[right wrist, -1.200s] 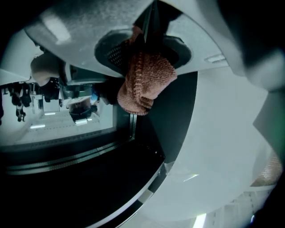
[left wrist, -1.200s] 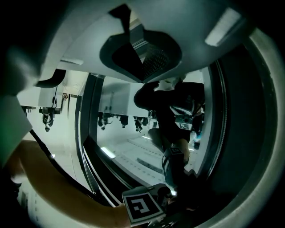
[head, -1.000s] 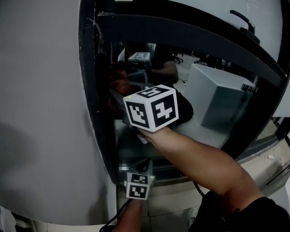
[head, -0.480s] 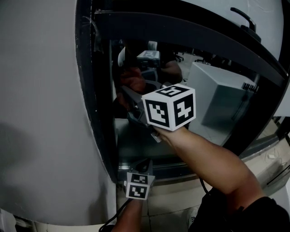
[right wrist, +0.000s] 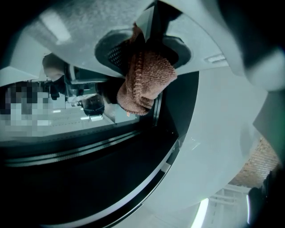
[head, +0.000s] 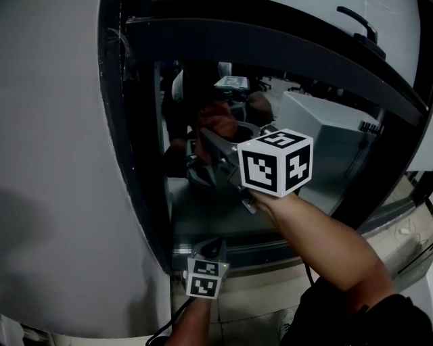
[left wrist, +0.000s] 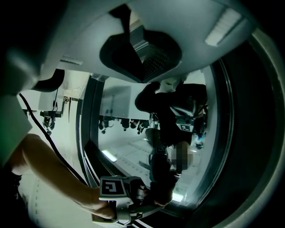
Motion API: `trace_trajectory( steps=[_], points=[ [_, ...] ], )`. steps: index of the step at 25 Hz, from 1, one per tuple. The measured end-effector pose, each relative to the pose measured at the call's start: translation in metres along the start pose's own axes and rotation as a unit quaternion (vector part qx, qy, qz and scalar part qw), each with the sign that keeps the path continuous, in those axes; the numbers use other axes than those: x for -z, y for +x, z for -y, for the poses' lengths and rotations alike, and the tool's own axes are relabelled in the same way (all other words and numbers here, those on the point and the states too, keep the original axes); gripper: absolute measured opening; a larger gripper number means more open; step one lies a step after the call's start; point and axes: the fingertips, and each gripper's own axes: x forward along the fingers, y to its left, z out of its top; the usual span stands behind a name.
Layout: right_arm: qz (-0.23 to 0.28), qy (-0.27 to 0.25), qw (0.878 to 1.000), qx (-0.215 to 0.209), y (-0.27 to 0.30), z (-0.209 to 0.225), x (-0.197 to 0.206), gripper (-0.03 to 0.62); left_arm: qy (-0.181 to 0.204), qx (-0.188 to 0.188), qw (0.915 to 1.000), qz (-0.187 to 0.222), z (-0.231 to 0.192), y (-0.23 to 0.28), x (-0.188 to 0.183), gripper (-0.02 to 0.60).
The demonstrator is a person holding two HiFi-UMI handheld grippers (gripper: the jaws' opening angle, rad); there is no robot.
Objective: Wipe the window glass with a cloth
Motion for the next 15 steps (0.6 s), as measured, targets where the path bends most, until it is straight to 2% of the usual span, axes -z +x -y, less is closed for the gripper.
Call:
trace_trajectory(
  steps=[15],
  points=[
    [-0.006,0.008,1.000,0.017,-0.050,0.051,0.005,0.103,-0.003,0.007,0.9999,-0.011,0.003,0.014,0.007,0.017]
  ],
)
